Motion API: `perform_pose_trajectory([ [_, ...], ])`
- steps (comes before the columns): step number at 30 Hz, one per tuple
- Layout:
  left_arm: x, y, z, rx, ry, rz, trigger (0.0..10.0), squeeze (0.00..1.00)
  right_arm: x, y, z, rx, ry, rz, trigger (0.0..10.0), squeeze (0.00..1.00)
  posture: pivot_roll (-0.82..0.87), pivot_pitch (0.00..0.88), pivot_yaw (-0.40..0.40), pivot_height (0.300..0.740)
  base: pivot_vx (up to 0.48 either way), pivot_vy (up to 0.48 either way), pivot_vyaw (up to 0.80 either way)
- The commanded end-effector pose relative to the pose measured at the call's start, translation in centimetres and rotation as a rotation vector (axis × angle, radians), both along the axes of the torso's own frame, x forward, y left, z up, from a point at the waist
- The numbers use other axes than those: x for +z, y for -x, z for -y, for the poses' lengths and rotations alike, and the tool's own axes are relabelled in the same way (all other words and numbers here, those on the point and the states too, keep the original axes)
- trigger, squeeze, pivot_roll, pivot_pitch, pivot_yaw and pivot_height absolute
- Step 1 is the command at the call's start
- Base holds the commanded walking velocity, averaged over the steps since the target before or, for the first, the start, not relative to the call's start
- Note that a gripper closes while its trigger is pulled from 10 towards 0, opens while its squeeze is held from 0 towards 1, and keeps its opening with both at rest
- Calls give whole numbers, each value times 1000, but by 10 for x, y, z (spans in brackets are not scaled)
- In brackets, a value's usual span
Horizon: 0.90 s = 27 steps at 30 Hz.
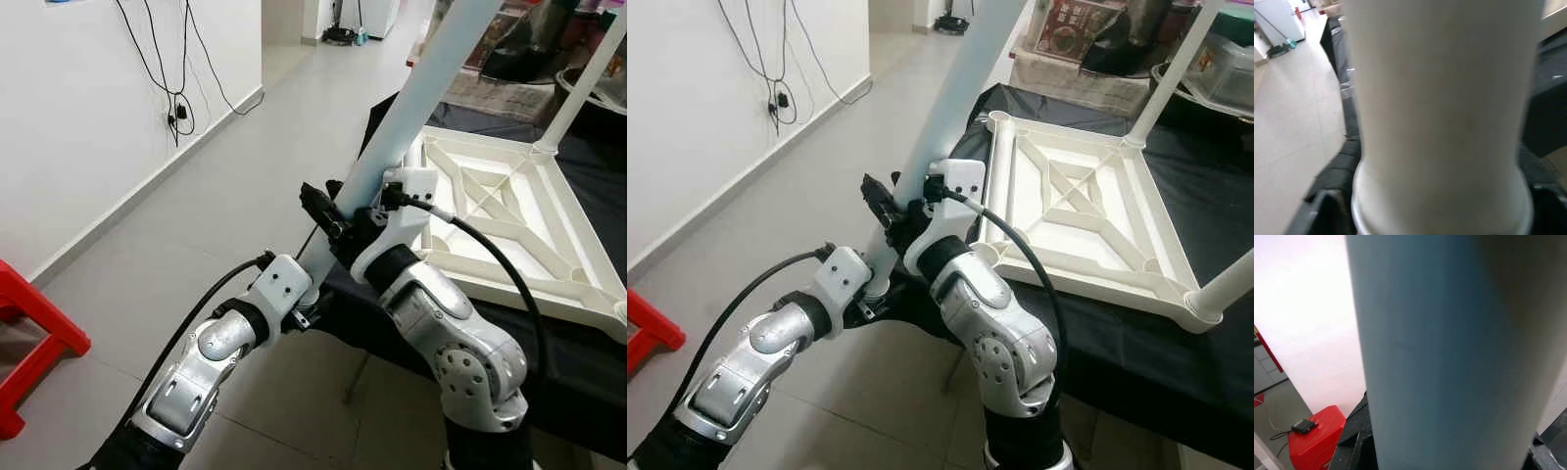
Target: Building children table
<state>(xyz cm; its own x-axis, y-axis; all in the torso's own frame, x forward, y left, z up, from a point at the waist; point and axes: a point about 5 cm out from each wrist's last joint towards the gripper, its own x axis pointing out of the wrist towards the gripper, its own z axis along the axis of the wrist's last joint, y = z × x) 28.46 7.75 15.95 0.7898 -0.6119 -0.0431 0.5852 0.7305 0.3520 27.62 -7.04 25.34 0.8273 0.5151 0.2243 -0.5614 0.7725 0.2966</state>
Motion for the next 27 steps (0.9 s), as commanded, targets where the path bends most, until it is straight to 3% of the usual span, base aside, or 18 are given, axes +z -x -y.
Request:
perform_pose_trajectory([
  [1, -6, -2, -6, 29, -27, 0, 0, 0, 0, 6, -4, 61, 0, 8, 10000, 0, 103, 30, -92, 740, 0, 0, 0],
  [4, -7, -2, -7, 31, -29, 0, 0, 0, -1, 7, -4, 65, 10, 16, 10000, 0, 103, 30, -92, 740, 0, 0, 0],
  [5, -8, -2, -8, 33, -31, -2, 0, 0, -3, 7, -4, 62, 22, 21, 10000, 180, 104, 26, -91, 740, 0, 0, 0],
  [6, -8, -2, -8, 33, -31, -2, 0, 0, -3, 7, -4, 62, 22, 21, 10000, 180, 104, 26, -91, 740, 0, 0, 0],
  [7, -9, -1, -8, 20, -30, -19, 10000, 0, -7, 8, -2, 65, 48, 28, 10000, 1000, 104, 26, -91, 740, 0, 0, 0],
  [9, -10, 0, -8, 5, -21, -35, 10000, 0, -11, 8, -1, 64, 60, 28, 10000, 1000, 105, 17, -90, 740, 0, 0, 0],
  [10, -12, 5, -8, -41, 4, -71, 10000, 0, -15, 5, 6, 56, 78, 31, 10000, 0, 106, 18, -88, 740, 0, 0, 0],
  [14, -14, 12, -9, -118, 33, -123, 10000, 0, -18, -1, 17, 46, 96, 13, 10000, 0, 106, 22, -92, 740, 0, 0, 0],
  [15, -14, 20, -10, -197, 49, -157, 10000, 0, -20, -3, 27, 111, 60, -6, 10000, 0, 109, 28, -91, 740, 0, 0, 0],
  [17, -13, 22, -11, -225, 54, -169, 10000, 0, -19, -3, 30, 137, 55, -4, 10000, 0, 109, 28, -91, 740, 0, 0, 0],
  [20, -11, 34, -12, -358, 99, -263, 10000, 0, -19, 3, 32, 327, 46, -22, 10000, 0, 113, 30, -94, 740, 0, 0, 0],
  [21, -11, 34, -12, -358, 99, -263, 10000, 0, -19, 3, 32, 327, 46, -22, 10000, 0, 113, 30, -94, 740, 0, 0, 0],
  [23, -11, 42, -15, -448, 125, -345, 10000, 0, -18, 11, 33, 481, 18, -35, 10000, 0, 116, 30, -98, 740, 0, 0, 0],
  [25, -11, 45, -17, -477, 130, -371, 10000, 0, -18, 13, 34, 526, 8, -41, 10000, 0, 116, 30, -98, 740, 0, 0, 0],
  [26, -12, 52, -22, -544, 158, -470, 10000, 0, -17, 19, 35, 612, 16, -39, 10000, 0, 117, 34, -99, 740, 0, 0, 0],
  [27, -12, 52, -22, -544, 158, -470, 10000, 0, -17, 19, 35, 612, 16, -39, 10000, 0, 117, 34, -99, 740, 0, 0, 0],
])
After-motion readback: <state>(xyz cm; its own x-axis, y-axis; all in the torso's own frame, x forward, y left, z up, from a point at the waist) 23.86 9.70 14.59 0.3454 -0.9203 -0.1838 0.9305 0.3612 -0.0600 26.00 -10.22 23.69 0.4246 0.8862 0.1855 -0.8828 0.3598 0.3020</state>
